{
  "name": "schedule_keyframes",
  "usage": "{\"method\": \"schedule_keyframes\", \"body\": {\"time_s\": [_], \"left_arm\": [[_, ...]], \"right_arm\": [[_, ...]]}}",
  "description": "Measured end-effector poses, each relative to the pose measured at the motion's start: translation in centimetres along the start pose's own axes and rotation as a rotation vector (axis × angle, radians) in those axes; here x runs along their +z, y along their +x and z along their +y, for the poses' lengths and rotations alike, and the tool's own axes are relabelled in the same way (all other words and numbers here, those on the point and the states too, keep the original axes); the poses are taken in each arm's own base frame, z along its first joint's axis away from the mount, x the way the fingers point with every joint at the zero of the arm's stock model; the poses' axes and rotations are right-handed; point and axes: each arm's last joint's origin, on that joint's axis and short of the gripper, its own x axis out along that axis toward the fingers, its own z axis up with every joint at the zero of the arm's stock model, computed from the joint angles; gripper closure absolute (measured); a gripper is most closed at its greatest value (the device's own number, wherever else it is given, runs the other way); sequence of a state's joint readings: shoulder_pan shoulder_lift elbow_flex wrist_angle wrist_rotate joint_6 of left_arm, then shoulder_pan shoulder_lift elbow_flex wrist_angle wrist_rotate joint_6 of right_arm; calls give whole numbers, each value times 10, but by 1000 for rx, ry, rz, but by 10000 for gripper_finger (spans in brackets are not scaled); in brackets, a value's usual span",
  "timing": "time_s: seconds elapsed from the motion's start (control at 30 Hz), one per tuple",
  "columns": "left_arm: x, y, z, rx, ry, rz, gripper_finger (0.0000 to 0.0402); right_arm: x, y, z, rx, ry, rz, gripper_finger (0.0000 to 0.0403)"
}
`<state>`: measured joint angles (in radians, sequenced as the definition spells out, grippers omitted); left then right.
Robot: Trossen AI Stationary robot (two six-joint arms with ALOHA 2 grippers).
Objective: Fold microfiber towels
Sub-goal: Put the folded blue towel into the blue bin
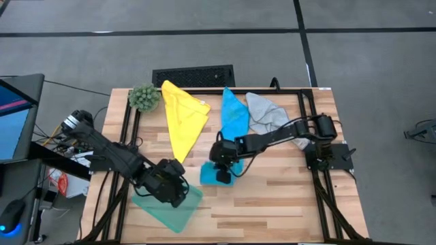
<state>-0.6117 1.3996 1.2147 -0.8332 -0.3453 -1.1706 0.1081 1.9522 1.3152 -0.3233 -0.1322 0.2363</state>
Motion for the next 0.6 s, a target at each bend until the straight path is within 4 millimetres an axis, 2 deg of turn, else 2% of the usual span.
{"method": "schedule_keyframes", "body": {"time_s": [0.2, 0.27, 0.47, 0.6], "left_arm": [[-2, -27, 1, -4, -6, -62, 245], [-5, -32, 1, -10, -1, -59, 245], [-10, -46, 8, -3, 4, -56, 245], [-11, -59, 15, -21, -5, -54, 245]], "right_arm": [[18, -10, 17, 11, 25, -54, 386], [23, -21, 25, -5, 20, -58, 386], [65, -55, 49, 30, -32, -219, 386], [86, -65, 67, 77, -71, -327, 386]]}}
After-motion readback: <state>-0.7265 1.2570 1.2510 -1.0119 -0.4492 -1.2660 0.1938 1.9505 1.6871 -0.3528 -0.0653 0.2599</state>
